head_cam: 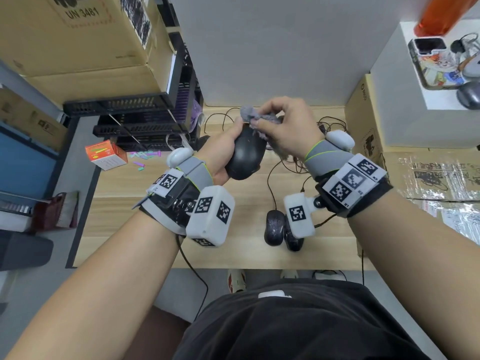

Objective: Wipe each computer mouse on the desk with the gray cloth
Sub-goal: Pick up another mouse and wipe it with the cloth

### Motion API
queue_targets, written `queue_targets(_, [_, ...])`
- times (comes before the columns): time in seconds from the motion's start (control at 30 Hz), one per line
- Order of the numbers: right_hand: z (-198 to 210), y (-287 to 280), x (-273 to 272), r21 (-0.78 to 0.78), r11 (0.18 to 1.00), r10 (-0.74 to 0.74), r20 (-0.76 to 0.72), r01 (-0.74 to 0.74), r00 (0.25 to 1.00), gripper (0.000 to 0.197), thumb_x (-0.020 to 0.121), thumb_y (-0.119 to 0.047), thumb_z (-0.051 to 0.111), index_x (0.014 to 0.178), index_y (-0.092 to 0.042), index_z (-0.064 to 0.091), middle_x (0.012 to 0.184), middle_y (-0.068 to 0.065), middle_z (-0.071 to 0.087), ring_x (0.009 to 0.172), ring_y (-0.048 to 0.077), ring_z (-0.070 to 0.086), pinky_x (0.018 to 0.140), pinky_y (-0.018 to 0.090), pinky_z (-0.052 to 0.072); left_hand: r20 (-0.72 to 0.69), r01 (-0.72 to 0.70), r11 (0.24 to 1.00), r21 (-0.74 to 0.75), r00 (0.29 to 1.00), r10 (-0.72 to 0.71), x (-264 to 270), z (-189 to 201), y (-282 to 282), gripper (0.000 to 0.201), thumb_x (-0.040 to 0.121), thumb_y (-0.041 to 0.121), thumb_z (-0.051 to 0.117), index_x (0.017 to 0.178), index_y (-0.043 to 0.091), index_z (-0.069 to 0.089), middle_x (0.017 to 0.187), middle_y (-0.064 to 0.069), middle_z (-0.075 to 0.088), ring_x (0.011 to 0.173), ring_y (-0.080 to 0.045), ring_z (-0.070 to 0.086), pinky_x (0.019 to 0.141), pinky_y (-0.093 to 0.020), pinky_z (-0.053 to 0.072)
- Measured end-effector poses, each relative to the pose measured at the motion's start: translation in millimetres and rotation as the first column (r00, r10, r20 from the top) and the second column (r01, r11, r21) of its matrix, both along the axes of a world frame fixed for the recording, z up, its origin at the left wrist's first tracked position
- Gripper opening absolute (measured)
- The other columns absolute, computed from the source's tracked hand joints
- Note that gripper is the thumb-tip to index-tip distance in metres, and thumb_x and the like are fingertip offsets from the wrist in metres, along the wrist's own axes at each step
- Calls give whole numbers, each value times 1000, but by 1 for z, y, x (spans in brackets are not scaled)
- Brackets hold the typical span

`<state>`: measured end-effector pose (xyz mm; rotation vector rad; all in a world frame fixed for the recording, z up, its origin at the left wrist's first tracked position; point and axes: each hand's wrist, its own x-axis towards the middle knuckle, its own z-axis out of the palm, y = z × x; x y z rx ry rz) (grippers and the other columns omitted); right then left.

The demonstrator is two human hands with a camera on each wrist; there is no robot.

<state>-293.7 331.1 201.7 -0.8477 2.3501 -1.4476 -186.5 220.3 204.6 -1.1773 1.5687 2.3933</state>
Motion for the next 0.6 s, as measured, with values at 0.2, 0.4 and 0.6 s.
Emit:
queue_targets(0.2, [17, 6, 18, 5, 910, 414, 76, -415, 907, 10, 74, -12, 83, 78, -12, 74, 79, 0, 61, 64, 11, 63, 64, 23, 51, 8, -78, 997, 7, 997, 78, -2, 0, -10, 59, 106, 50, 37, 118, -1, 64, 103, -21, 73, 79, -31, 72, 71, -40, 61])
queue_targets(0.4, [3, 1, 12, -44, 990, 134, -72, -137, 988, 12, 74, -30, 81, 77, -24, 71, 84, 0, 61, 75, 20, 64, 73, 42, 54, -67, -77, 997, 16, 995, 78, -3, 4, -10, 41, 109, 36, 39, 95, 10, 68, 83, -11, 73, 71, -28, 66, 68, -40, 57])
queue_targets(0.6, [-4, 13, 29, 16, 872, 487, 69, -489, 871, 14, 70, -9, 85, 71, -16, 73, 81, -3, 61, 64, 7, 64, 66, 27, 55, -62, -250, 968, 3, 966, 250, -6, 2, -21, 32, 106, 33, 49, 107, 5, 66, 103, -15, 74, 87, -28, 72, 84, -45, 60])
